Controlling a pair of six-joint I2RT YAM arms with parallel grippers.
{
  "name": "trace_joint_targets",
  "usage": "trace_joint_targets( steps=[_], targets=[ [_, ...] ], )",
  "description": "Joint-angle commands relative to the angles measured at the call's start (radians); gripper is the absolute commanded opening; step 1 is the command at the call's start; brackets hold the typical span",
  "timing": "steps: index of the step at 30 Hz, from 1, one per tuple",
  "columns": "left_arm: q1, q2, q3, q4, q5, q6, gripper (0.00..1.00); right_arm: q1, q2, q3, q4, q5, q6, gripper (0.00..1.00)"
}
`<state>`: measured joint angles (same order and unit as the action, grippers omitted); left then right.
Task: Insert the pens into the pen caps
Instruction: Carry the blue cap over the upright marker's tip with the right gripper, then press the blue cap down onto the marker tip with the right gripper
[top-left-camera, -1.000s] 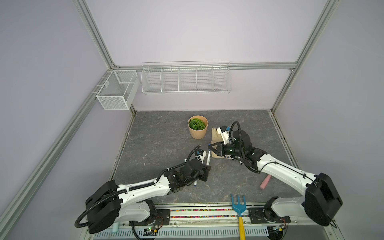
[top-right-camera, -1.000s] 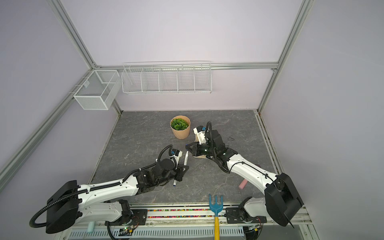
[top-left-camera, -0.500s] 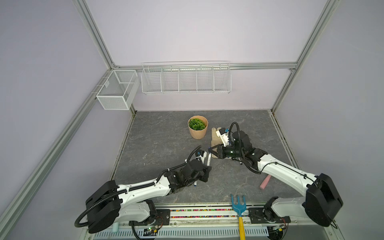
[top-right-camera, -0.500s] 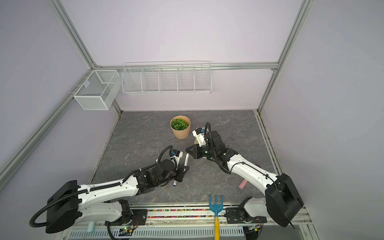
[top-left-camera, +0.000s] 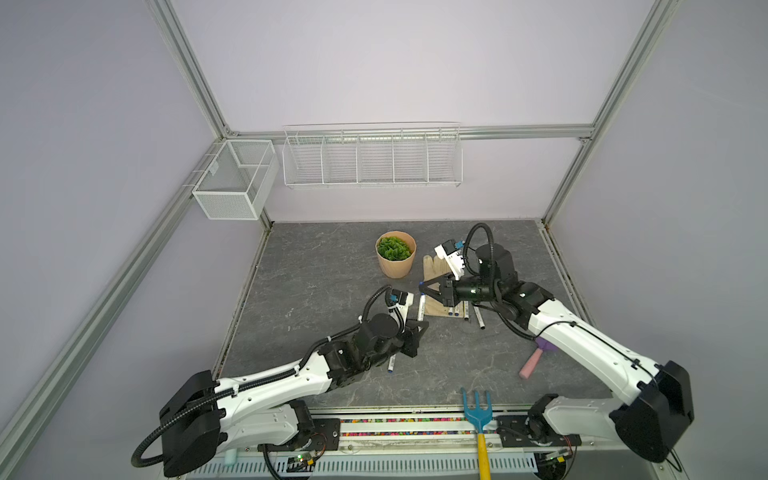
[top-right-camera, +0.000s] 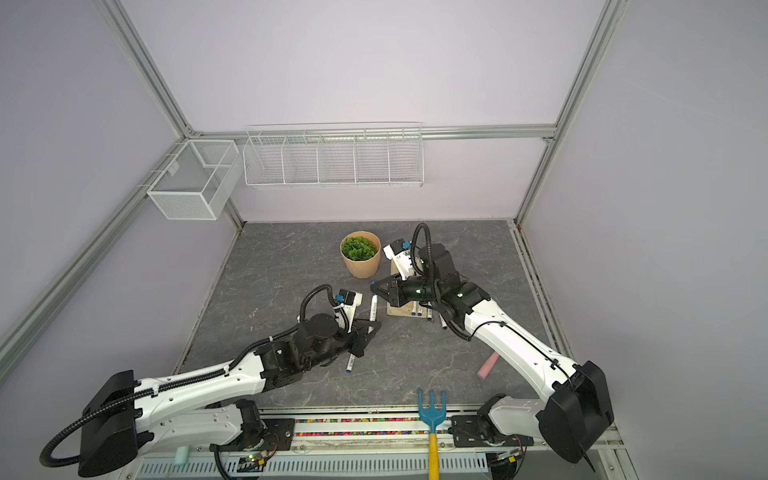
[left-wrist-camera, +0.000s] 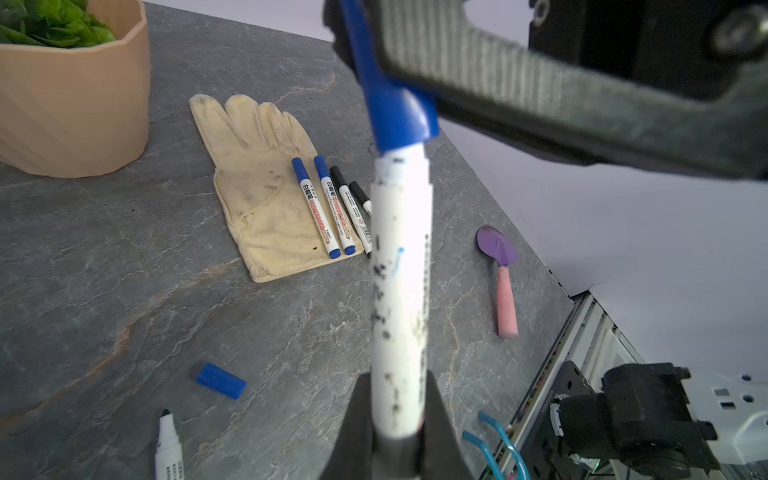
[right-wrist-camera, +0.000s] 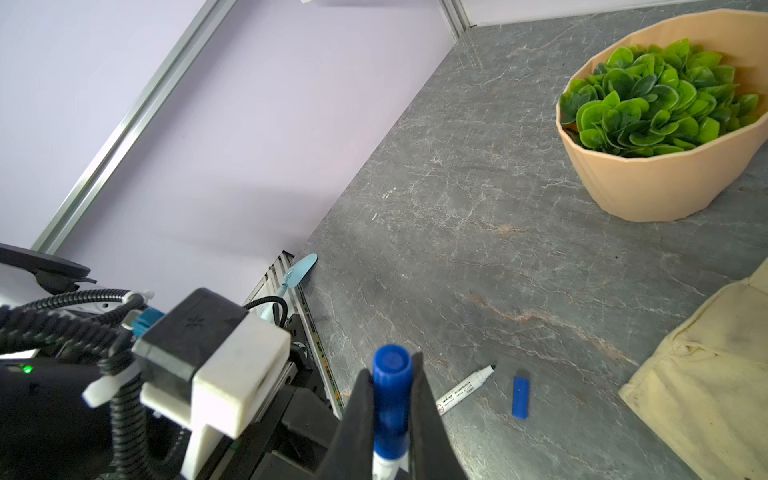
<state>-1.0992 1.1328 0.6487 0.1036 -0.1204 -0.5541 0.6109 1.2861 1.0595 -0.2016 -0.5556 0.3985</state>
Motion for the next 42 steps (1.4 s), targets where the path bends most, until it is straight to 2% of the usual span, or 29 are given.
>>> trace_joint_targets(
  steps=[1,11,16,24,34,42],
  targets=[
    [0.029,-0.035,0.003,0.132,-0.104,-0.006,0.00,0.025,-0.014,-0.023,-0.231,-0.172,-0.032,0.08],
    [0.029,-0.027,-0.026,0.178,-0.110,-0.028,0.00,0.027,-0.026,-0.048,-0.248,-0.248,-0.037,0.11],
    [0.029,0.013,0.004,0.120,-0.136,-0.024,0.00,0.036,-0.026,-0.045,-0.253,-0.255,-0.052,0.12],
    [-0.024,0.093,0.062,0.039,-0.297,0.041,0.00,0.068,-0.043,-0.023,-0.306,-0.144,-0.098,0.13],
    [-0.051,0.119,0.072,0.071,-0.326,0.116,0.00,0.081,-0.064,-0.010,-0.359,0.006,-0.149,0.13],
    [-0.112,0.136,0.094,0.034,-0.379,0.222,0.00,0.097,-0.056,0.048,-0.448,0.108,-0.222,0.13]
  ],
)
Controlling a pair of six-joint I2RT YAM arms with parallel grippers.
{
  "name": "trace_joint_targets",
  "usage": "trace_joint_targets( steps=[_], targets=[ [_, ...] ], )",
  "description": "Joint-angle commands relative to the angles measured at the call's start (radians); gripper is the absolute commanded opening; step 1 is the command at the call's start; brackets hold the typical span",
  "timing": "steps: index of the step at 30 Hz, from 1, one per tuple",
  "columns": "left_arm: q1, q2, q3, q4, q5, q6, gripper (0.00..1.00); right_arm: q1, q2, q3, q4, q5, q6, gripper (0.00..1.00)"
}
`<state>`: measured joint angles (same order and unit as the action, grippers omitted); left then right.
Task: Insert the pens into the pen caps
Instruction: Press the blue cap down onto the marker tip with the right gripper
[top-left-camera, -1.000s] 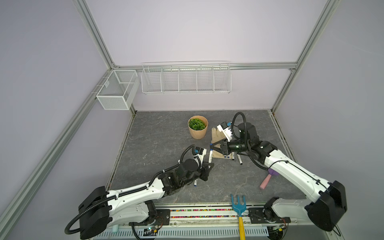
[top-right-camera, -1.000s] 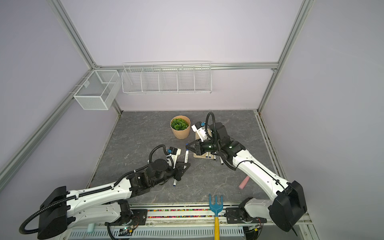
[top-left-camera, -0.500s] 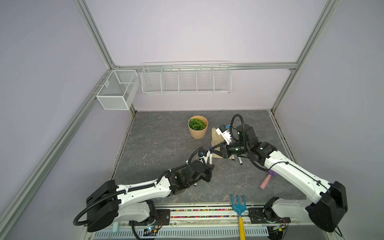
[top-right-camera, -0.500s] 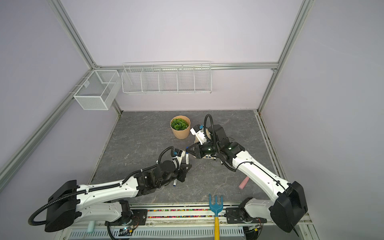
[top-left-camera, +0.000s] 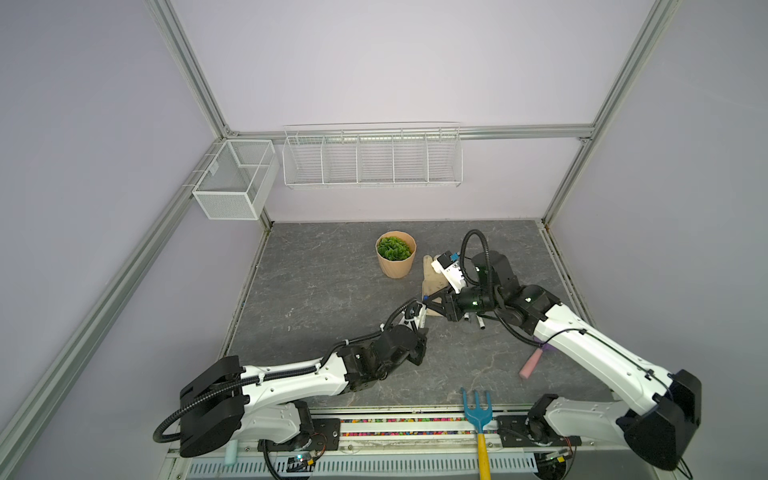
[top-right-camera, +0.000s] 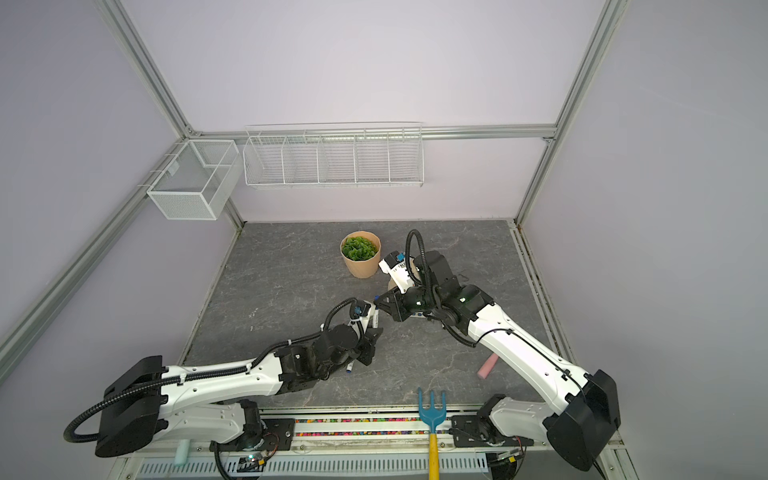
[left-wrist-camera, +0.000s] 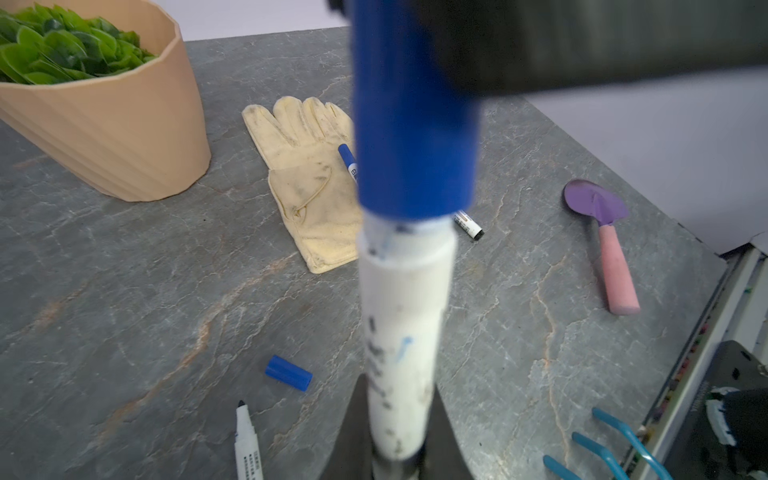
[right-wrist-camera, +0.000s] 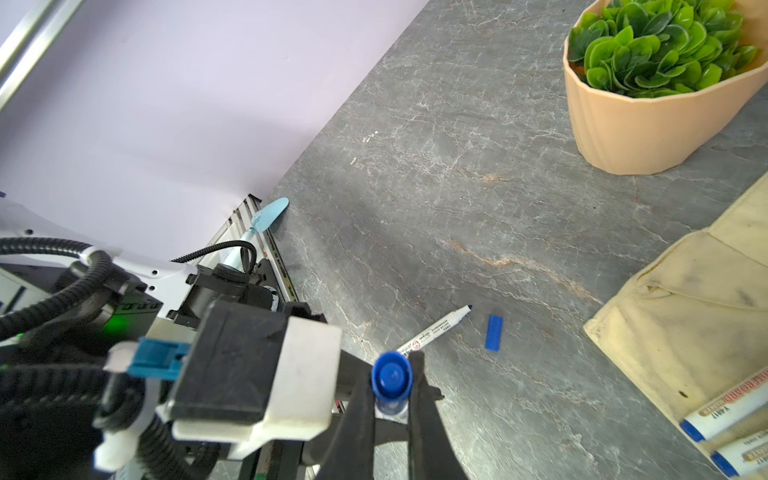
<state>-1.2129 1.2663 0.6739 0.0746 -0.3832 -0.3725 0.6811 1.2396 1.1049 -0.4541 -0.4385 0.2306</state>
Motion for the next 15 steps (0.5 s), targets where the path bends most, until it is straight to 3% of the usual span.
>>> trace_joint_targets(
  steps=[1,7,15],
  targets=[
    [-0.004,0.005,0.070,0.060,-0.121,0.046,0.00,0.029,-0.008,0.013,-0.208,0.003,-0.064,0.13],
    [-0.022,0.001,0.042,0.129,-0.110,0.054,0.00,0.029,0.009,0.039,-0.256,-0.004,-0.076,0.16],
    [-0.025,-0.021,-0.003,0.157,-0.115,0.049,0.00,-0.006,-0.050,0.034,-0.171,0.016,0.013,0.36]
  ],
)
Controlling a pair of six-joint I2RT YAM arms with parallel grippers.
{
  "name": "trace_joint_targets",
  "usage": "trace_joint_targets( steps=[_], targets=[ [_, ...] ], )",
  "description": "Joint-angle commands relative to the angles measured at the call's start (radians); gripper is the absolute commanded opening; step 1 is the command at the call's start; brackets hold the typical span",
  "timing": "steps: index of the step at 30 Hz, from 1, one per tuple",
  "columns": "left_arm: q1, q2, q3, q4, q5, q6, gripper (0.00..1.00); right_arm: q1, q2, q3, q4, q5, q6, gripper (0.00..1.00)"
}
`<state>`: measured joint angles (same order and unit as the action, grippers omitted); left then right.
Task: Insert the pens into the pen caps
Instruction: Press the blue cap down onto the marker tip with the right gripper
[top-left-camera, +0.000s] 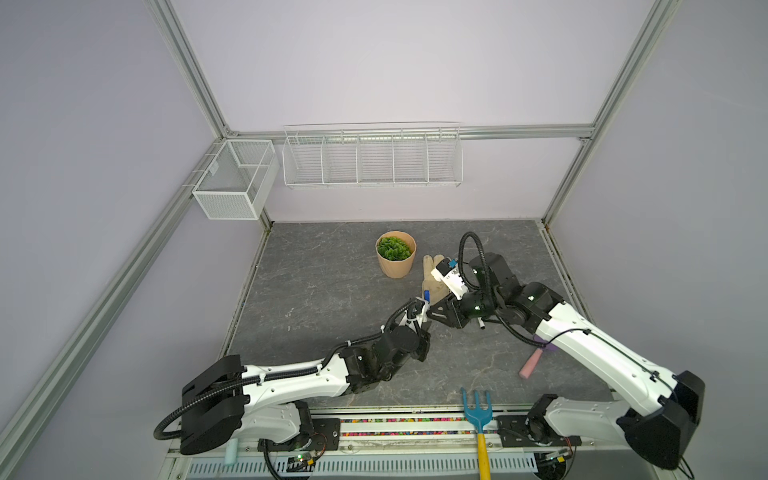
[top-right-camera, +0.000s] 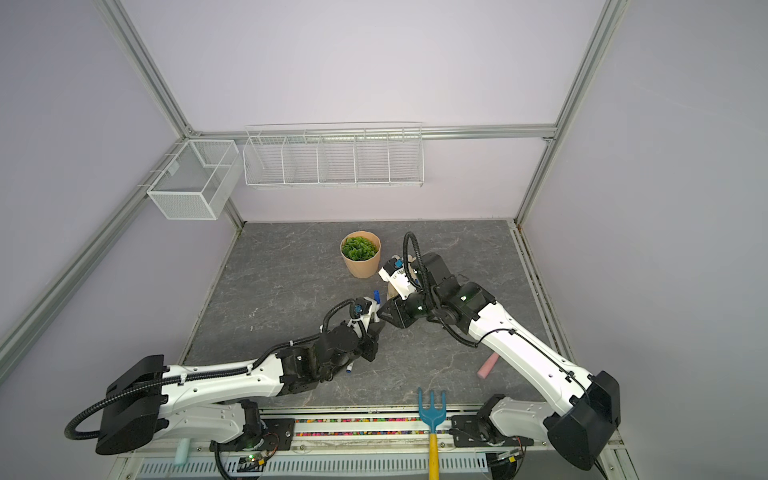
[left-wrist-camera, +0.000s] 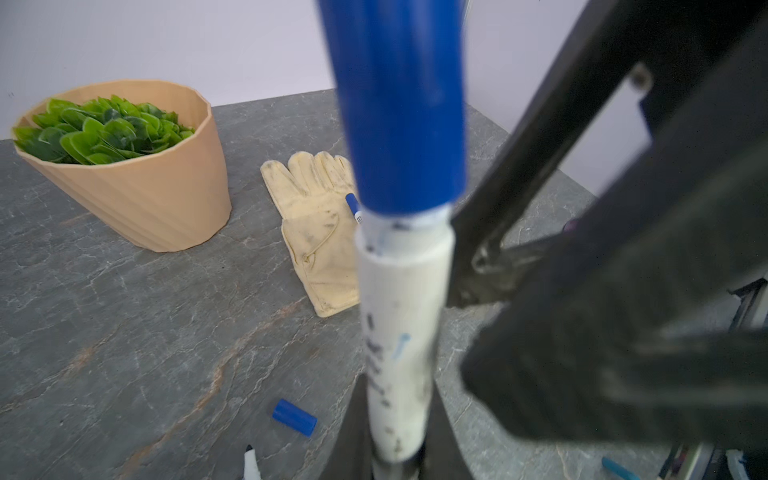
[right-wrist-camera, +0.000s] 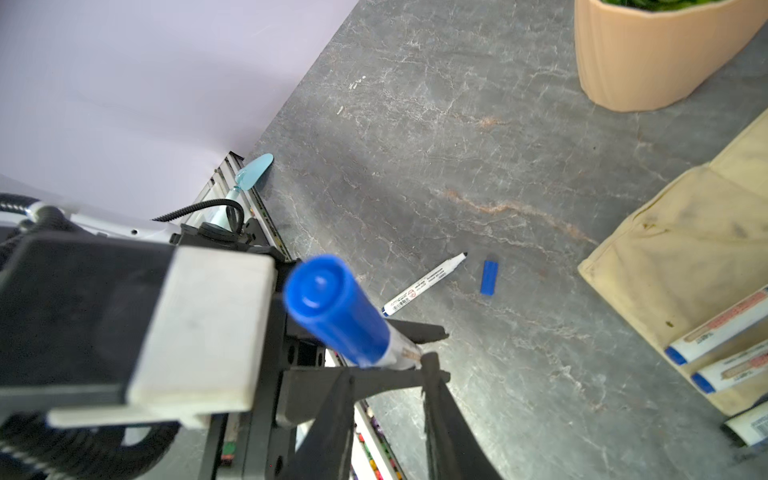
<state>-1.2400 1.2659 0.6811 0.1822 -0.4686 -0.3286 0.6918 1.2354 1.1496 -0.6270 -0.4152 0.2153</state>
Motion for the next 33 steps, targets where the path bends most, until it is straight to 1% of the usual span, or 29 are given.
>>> trace_joint_targets(
  steps=[1,4,7,9,10,11,13,14,16,18,21,26,28,33],
  targets=[
    [0.002,-0.023,-0.016,0.047,-0.030,0.001,0.00,-0.024,-0.060,-0.012,0.017,-0.001,0.038,0.38],
    [0.001,-0.044,-0.045,0.055,-0.030,-0.016,0.00,-0.049,-0.104,-0.014,0.052,0.027,0.066,0.39],
    [-0.001,-0.063,-0.072,0.060,-0.033,-0.031,0.00,-0.058,-0.157,-0.031,0.101,0.096,0.079,0.32],
    [-0.004,-0.071,-0.080,0.054,-0.028,-0.035,0.00,-0.057,-0.191,-0.055,0.160,0.137,0.093,0.23],
    [-0.007,-0.071,-0.082,0.053,-0.026,-0.035,0.00,-0.058,-0.202,-0.063,0.183,0.140,0.091,0.20],
    [-0.011,-0.070,-0.084,0.051,-0.023,-0.034,0.00,-0.058,-0.210,-0.070,0.214,0.119,0.088,0.19],
    [-0.019,-0.064,-0.084,0.051,-0.022,-0.033,0.00,-0.054,-0.202,-0.070,0.253,0.053,0.078,0.27],
    [-0.023,-0.059,-0.084,0.051,-0.023,-0.033,0.00,-0.049,-0.186,-0.055,0.246,0.041,0.080,0.29],
    [-0.026,-0.049,-0.083,0.055,-0.023,-0.035,0.00,-0.036,-0.138,-0.019,0.215,0.022,0.078,0.32],
    [-0.033,-0.039,-0.081,0.062,-0.026,-0.040,0.00,-0.025,-0.102,-0.005,0.210,0.014,0.081,0.42],
    [-0.042,-0.024,-0.073,0.066,-0.029,-0.045,0.00,-0.006,-0.068,0.004,0.214,0.016,0.078,0.50],
    [-0.053,-0.004,-0.063,0.064,-0.030,-0.047,0.00,0.015,-0.047,0.006,0.228,0.017,0.074,0.51],
    [-0.055,-0.001,-0.060,0.063,-0.027,-0.050,0.00,0.019,-0.041,0.004,0.229,0.012,0.075,0.50],
    [-0.055,-0.003,-0.061,0.063,-0.029,-0.052,0.00,0.026,-0.019,-0.006,0.228,0.006,0.090,0.44]
  ],
)
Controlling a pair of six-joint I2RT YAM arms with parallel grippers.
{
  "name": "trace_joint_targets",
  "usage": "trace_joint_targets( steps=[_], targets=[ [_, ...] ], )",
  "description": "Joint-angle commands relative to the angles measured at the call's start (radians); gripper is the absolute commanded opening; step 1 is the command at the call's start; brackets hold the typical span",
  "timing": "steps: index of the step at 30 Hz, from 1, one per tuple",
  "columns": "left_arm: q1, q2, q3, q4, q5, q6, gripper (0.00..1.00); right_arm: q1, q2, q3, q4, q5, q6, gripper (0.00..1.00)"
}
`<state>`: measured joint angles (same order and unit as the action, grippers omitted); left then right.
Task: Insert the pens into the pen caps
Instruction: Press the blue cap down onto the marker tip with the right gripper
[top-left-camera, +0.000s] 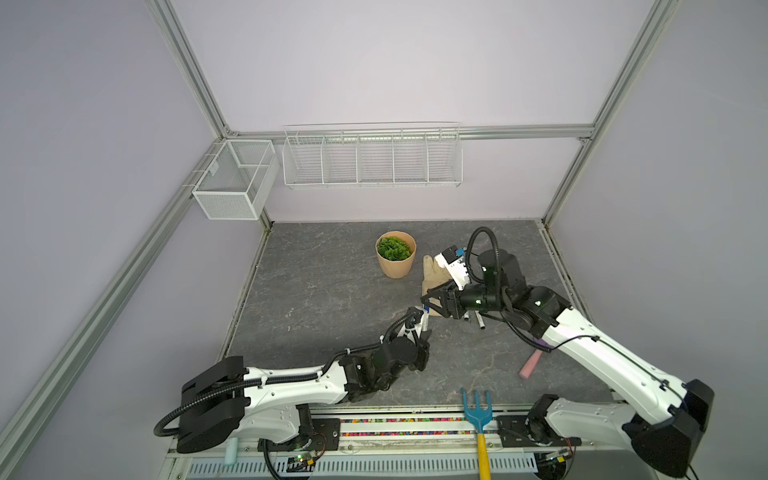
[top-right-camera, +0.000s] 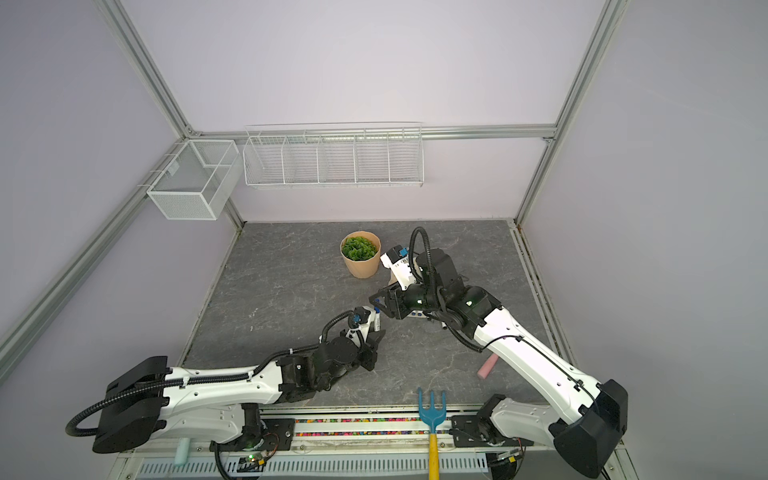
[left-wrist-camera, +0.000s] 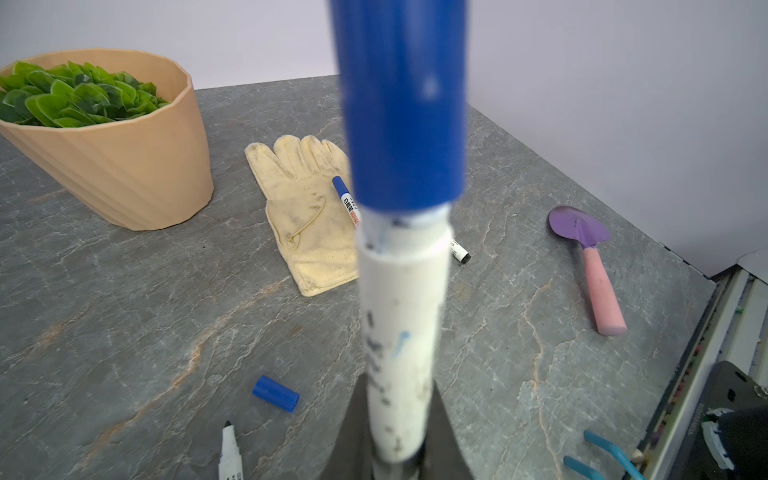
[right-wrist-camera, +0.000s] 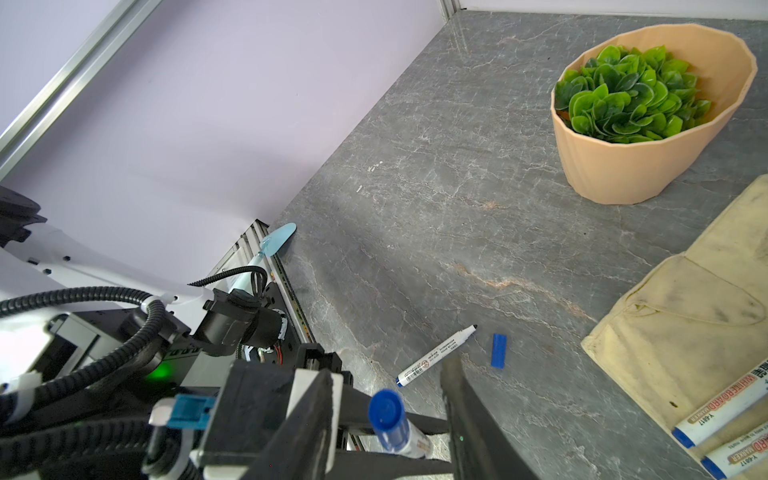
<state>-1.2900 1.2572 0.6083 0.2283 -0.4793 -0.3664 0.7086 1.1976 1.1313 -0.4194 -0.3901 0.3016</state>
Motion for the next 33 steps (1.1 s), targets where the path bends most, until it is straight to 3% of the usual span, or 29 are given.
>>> trace_joint_targets(
  steps=[1,15,26,33],
  targets=[
    [-0.005,0.004,0.010,0.018,-0.018,-0.015,0.00,0.010,0.022,0.010,0.019,-0.017,0.006,0.43],
    [-0.005,-0.019,0.017,0.016,-0.026,-0.013,0.00,0.012,0.065,-0.010,-0.074,-0.008,0.007,0.16],
    [-0.005,-0.021,0.047,0.013,-0.043,0.018,0.00,0.011,0.167,0.032,-0.314,-0.040,-0.041,0.13],
    [-0.005,-0.026,0.050,0.007,-0.052,0.017,0.00,0.009,0.210,0.054,-0.371,-0.027,-0.044,0.11]
  ],
)
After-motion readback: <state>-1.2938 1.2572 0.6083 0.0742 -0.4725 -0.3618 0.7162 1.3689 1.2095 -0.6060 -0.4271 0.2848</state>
